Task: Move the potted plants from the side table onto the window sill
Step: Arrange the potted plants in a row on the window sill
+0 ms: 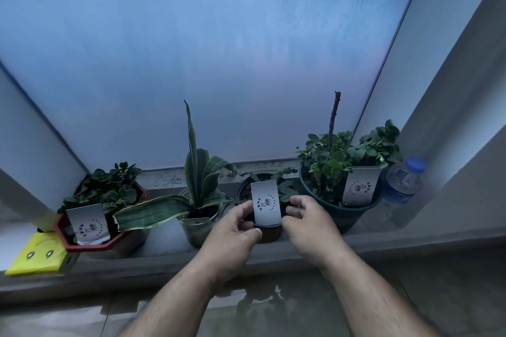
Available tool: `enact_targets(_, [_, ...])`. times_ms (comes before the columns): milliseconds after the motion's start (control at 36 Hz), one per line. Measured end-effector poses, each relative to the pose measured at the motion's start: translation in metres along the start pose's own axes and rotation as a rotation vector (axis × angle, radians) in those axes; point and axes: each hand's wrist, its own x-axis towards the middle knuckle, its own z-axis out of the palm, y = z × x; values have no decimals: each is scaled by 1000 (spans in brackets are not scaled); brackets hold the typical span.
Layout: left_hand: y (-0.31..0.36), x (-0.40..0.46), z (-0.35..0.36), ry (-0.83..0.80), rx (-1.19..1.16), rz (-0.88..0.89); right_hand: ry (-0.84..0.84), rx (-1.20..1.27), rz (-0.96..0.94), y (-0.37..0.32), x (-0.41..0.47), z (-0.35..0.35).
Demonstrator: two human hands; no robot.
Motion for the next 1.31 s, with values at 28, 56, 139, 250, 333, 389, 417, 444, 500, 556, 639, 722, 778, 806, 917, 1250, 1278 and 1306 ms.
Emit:
enact_targets(28, [2,-1,-1,11,3,4,0,-3,-6,-1,-1,-1])
enact_targets(56, [4,-1,-1,23,1,15,-1,-7,-15,-2,-3,-3])
enact_targets(139, [11,-3,-4,71,-30,37,-2,-25,-60,-6,-9,-8])
enact_targets(250, [23,-7,-6,131,-67,69,36,-37,-158,-9,-22,-23])
enact_targets(333, [33,-15,-1,128,-63,109,166,34,-209,-6,-33,-43])
enact_targets(389, [43,-22,6,103,-54,136,324,91,-221,0,-38,-61])
enact_targets(417, [47,-26,12,84,-49,145,408,121,-217,4,-39,-71])
enact_targets(444, [52,-30,18,61,-41,152,486,152,-208,8,-38,-81])
enact_targets(500, [59,-38,31,-3,-18,157,604,215,-176,14,-36,-95])
enact_targets(556, [65,-41,49,-71,-4,157,648,255,-153,21,-30,-105])
enact_targets(639, [71,-36,77,-106,1,162,570,285,-121,29,-22,-107])
enact_targets(722, [82,-27,105,-101,-7,164,487,252,-105,34,-18,-108])
enact_targets(778, [88,-23,116,-89,-12,168,464,234,-95,34,-16,-109])
enact_targets(806, [90,-21,121,-76,-15,165,454,226,-90,34,-15,-109])
enact_targets(917, [92,-14,133,-12,2,141,413,196,-77,37,-13,-112])
enact_targets(1250, [87,-7,141,-25,44,154,321,166,-75,40,-7,-116])
enact_targets(1278, [87,-8,141,-22,42,165,320,161,-76,41,-7,-117])
enact_targets(1306, [87,-8,142,-22,41,171,317,155,-77,41,-7,-117])
